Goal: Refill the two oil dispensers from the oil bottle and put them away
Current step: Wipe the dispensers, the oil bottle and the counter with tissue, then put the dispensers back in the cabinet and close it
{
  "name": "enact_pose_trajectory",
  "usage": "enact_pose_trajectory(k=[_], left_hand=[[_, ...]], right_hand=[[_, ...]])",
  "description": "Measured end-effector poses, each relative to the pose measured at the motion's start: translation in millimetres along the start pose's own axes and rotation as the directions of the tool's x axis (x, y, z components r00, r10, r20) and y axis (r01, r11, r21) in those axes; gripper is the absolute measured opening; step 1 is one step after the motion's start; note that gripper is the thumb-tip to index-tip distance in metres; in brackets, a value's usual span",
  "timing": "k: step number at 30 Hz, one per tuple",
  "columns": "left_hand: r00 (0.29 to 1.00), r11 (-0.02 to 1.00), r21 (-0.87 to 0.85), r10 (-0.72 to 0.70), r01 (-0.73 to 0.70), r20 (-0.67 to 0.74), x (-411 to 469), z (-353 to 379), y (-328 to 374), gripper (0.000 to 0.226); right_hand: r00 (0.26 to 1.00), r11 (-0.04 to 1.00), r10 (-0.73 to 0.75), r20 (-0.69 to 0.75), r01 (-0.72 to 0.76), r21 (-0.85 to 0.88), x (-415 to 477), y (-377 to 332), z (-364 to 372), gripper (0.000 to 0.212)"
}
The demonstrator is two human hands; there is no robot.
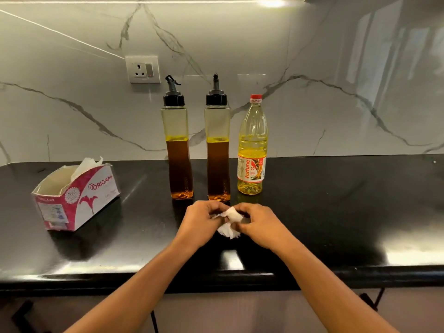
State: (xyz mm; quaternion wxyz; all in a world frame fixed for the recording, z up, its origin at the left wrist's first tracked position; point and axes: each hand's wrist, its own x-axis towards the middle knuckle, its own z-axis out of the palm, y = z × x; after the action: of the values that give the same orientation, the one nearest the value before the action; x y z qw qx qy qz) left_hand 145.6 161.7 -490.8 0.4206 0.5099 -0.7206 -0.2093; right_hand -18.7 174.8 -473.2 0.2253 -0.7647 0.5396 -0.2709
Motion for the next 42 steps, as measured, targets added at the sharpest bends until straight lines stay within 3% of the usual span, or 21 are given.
enact_pose_trajectory(k=[3, 8, 12, 15, 18, 20, 23, 26, 30, 32, 34, 35, 38, 42], left_hand=[[0.989, 0.933, -0.356, -0.098, 0.053, -0.11, -9, -13, 4, 0.022], [0.949, 0.66, -0.751, -0.246, 0.014, -0.199, -56, -56, 6, 0.027], [0.876, 0.693, -0.721, -0.344, -0.006, -0.338, -120, -95, -7, 0.02], [0.769, 0.711, -0.704, -0.449, -0.001, -0.454, -179, -118, -25, 0.018], [0.629, 0.681, -0.73, -0.591, 0.052, -0.506, -240, -125, -53, 0.015], [0.548, 0.65, -0.749, -0.675, 0.127, -0.493, -273, -120, -76, 0.017], [0.378, 0.557, -0.798, -0.807, 0.231, -0.454, -324, -106, -125, 0.019], [0.247, 0.404, -0.867, -0.907, 0.29, -0.34, -355, -89, -167, 0.027], [0.153, 0.25, -0.872, -0.967, 0.42, -0.203, -370, -69, -216, 0.023], [0.11, 0.202, -0.838, -0.979, 0.508, -0.17, -376, -53, -250, 0.019], [0.03, 0.158, -0.816, -0.985, 0.556, -0.17, -383, -35, -275, 0.011], [0.001, 0.146, -0.808, -0.984, 0.571, -0.177, -382, -28, -279, 0.015], [0.004, 0.18, -0.823, -0.977, 0.539, -0.212, -376, -23, -269, 0.026], [0.003, 0.076, -0.785, -0.996, 0.615, -0.094, -382, -19, -281, 0.033]], right_hand=[[0.988, 0.996, -0.035, -0.151, 0.047, 0.077, -3, -9, 10, 0.019], [0.956, 0.939, -0.163, -0.242, 0.225, 0.259, -13, -55, 39, 0.015], [0.934, 0.871, -0.281, -0.223, 0.345, 0.35, -31, -104, 85, 0.011], [0.927, 0.816, -0.352, -0.128, 0.371, 0.444, -54, -132, 136, 0.021], [0.936, 0.764, -0.351, 0.028, 0.269, 0.587, -78, -150, 195, 0.027], [0.942, 0.787, -0.303, 0.142, 0.163, 0.595, -87, -150, 228, 0.026], [0.893, 0.895, -0.181, 0.413, -0.024, 0.446, -98, -148, 281, 0.02], [0.78, 0.979, -0.054, 0.623, -0.081, 0.186, -97, -144, 320, 0.017], [0.65, 0.996, 0.055, 0.757, 0.02, -0.09, -78, -136, 365, 0.033], [0.586, 0.975, 0.095, 0.804, 0.11, -0.195, -74, -131, 392, 0.029], [0.564, 0.966, 0.094, 0.82, 0.149, -0.213, -71, -124, 423, 0.016], [0.554, 0.969, 0.095, 0.827, 0.14, -0.206, -68, -117, 441, 0.019], [0.543, 0.948, 0.11, 0.832, 0.194, -0.252, -63, -103, 462, 0.034], [0.486, 0.935, 0.124, 0.865, 0.234, -0.266, -66, -101, 457, 0.028]])
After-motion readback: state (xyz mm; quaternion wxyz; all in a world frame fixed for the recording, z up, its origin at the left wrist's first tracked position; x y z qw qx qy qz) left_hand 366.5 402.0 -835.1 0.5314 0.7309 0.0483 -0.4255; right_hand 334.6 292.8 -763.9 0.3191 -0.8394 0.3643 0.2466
